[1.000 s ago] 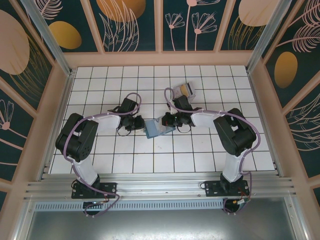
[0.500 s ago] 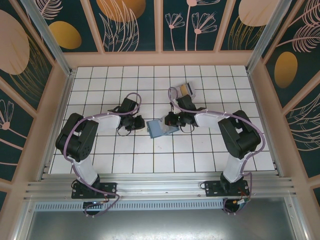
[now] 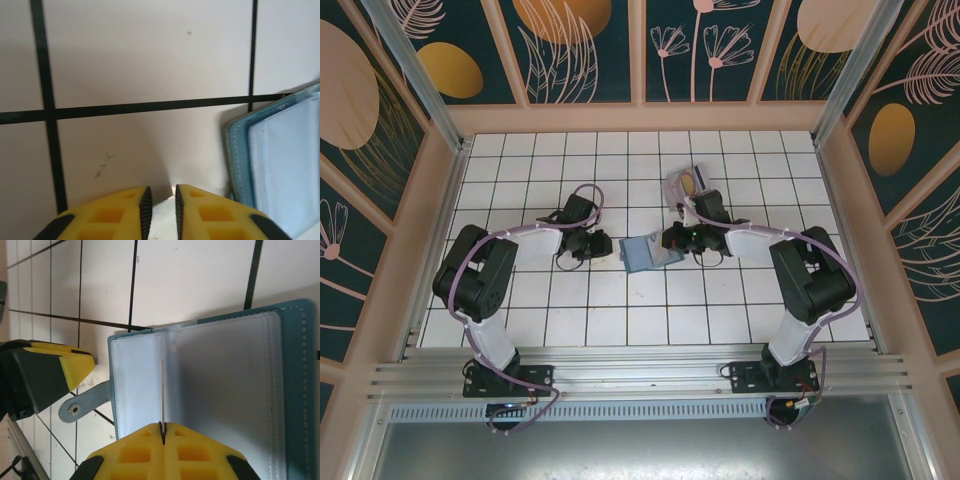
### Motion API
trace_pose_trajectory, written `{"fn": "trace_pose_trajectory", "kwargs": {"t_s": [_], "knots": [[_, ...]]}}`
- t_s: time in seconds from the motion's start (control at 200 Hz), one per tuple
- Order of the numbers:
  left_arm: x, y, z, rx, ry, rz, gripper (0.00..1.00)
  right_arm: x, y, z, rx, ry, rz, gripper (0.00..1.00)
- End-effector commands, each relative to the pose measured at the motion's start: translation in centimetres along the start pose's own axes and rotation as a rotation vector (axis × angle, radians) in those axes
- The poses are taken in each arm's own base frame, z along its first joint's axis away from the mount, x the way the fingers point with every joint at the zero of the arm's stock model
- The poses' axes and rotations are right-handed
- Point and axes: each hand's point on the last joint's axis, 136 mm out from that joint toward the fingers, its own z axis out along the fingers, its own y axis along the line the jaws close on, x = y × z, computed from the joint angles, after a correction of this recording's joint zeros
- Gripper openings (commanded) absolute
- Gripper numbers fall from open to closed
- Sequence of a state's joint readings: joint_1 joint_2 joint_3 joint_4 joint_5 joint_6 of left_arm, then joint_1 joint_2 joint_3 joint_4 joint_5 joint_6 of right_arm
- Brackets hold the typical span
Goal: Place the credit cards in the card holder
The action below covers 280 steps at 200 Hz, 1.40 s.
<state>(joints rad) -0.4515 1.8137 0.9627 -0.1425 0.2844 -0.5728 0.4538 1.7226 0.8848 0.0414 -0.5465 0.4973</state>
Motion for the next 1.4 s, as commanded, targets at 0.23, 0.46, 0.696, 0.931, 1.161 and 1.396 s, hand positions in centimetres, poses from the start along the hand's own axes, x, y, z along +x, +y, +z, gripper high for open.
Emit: {"fn": "trace_pose_trajectory", "kwargs": {"t_s": [0.23,0.46,0.696,0.931,1.161,1.396], "knots": [[1.1,-5.7,-1.2,0.115,0.025,0.093,0.53,-0.4,0.2,-0.3,-0.001,-0.024,-0.007,0.01],[1.4,-4.9,-0.1,0.011,0.046,0.097,0.58,0.1,0.5,0.1,0.016,-0.015,-0.028,0.01],[2.1,-2.8,1.2,-0.083,0.083,0.077,0.50,-0.4,0.6,-0.5,0.044,-0.042,-0.052,0.01],[3.5,0.2,3.0,-0.191,0.138,0.091,0.35,-2.3,0.2,-1.6,0.071,-0.052,-0.188,0.02],[5.1,1.7,3.7,-0.211,0.168,0.081,0.25,-2.2,1.3,-1.1,-0.065,-0.042,-0.215,0.02],[5.1,1.6,3.7,-0.204,0.166,0.080,0.25,-0.4,1.8,0.7,-0.097,0.002,-0.191,0.02]]}}
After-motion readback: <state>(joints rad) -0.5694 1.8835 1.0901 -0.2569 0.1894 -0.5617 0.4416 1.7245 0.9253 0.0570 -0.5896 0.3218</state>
